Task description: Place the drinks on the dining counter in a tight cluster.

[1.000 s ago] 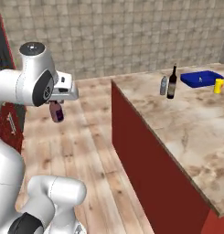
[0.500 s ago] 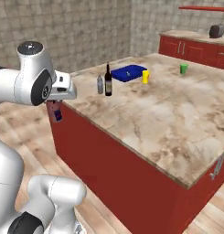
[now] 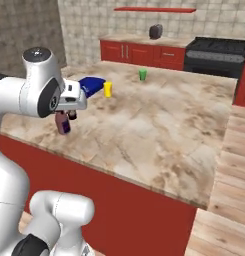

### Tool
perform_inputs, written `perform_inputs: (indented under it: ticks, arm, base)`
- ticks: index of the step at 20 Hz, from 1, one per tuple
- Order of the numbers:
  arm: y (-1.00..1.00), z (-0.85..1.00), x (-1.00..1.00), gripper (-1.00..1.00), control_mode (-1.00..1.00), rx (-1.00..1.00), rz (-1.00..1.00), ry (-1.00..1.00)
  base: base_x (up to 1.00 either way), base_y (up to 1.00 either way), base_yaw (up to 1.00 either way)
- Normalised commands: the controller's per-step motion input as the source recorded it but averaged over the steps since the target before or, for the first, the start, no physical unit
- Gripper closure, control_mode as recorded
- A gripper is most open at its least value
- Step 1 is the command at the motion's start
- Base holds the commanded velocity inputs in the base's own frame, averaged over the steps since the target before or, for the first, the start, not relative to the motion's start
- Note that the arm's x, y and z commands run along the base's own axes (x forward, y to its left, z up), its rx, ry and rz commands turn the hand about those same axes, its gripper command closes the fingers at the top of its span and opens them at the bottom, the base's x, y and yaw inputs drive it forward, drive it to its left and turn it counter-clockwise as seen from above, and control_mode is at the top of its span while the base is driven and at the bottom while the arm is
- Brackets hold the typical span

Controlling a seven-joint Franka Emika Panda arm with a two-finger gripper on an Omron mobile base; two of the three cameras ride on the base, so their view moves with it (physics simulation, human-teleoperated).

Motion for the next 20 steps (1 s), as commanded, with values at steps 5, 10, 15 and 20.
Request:
perform_inputs:
  ticks: [5,10,15,20]
  arm:
    - [0.0,0.0,0.0,1.0,1.0,0.0,0.0,0.0]
    - [0.0,0.0,0.0,1.0,1.0,0.0,0.0,0.0]
    - [0.0,0.0,0.0,1.0,1.0,0.0,0.0,0.0]
    - [0.0,0.0,0.0,1.0,1.0,0.0,0.0,0.0]
  base:
    - [0.49,0.94,-0.31]
    - [0.66,0.24,-0.08]
    - [0.93,-0.06,-0.09]
    - [0.7,0.32,-0.44]
